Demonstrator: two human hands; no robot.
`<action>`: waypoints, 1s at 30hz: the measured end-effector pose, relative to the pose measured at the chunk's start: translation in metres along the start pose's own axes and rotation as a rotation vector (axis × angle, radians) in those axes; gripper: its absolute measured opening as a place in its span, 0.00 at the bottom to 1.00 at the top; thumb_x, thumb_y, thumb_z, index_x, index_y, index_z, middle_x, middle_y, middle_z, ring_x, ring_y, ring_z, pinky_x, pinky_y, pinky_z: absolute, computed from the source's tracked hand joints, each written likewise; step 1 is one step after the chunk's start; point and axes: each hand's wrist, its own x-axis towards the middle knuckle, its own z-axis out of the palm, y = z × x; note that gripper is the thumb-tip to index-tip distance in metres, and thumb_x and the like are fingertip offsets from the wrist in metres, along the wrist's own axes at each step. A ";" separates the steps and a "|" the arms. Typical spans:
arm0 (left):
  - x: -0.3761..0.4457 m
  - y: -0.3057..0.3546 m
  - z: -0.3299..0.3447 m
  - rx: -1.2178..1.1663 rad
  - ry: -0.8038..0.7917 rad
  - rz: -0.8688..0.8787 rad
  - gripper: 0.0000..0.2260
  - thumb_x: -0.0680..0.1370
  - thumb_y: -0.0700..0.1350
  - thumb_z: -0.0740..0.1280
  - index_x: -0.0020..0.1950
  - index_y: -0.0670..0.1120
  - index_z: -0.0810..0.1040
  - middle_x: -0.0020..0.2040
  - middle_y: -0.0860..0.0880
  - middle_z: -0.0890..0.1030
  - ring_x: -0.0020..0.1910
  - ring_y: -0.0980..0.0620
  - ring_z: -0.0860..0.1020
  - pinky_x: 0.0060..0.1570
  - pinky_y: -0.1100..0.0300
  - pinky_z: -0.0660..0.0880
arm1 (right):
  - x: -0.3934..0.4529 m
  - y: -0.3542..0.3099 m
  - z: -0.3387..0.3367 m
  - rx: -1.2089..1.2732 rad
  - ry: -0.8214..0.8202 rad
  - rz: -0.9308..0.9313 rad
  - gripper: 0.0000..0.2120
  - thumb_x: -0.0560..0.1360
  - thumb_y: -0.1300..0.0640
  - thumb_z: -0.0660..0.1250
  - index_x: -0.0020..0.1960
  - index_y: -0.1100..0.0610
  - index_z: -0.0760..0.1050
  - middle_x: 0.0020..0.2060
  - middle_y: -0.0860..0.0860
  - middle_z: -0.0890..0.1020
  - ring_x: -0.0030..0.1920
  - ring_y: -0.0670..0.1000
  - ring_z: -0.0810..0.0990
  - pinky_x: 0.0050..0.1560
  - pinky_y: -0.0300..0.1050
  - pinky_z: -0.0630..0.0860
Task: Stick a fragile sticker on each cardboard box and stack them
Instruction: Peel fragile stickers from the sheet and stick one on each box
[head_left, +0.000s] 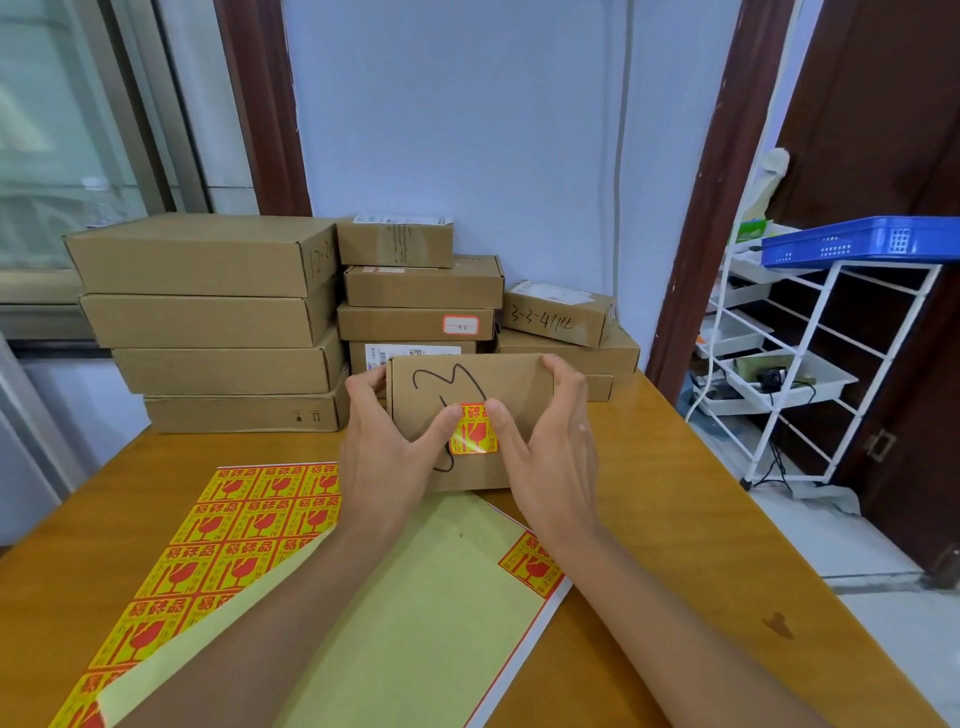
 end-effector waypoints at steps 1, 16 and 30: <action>0.000 0.000 0.000 0.008 0.013 -0.004 0.34 0.69 0.60 0.77 0.67 0.54 0.62 0.60 0.53 0.78 0.56 0.51 0.79 0.51 0.50 0.80 | 0.001 0.000 0.000 -0.002 0.000 -0.005 0.33 0.80 0.32 0.63 0.76 0.47 0.56 0.65 0.47 0.72 0.61 0.51 0.77 0.55 0.57 0.80; 0.007 -0.010 -0.003 0.028 -0.181 0.012 0.49 0.67 0.70 0.74 0.81 0.56 0.55 0.76 0.55 0.68 0.74 0.53 0.68 0.70 0.46 0.72 | 0.009 0.013 -0.005 -0.138 -0.164 -0.112 0.40 0.80 0.32 0.62 0.83 0.48 0.50 0.73 0.49 0.66 0.70 0.48 0.70 0.54 0.46 0.78; 0.005 -0.001 -0.008 0.213 -0.195 0.225 0.39 0.76 0.68 0.63 0.82 0.62 0.47 0.82 0.57 0.49 0.80 0.57 0.53 0.64 0.50 0.71 | 0.012 0.017 -0.006 -0.222 -0.224 -0.181 0.32 0.82 0.31 0.55 0.81 0.36 0.48 0.78 0.54 0.60 0.64 0.57 0.78 0.45 0.53 0.84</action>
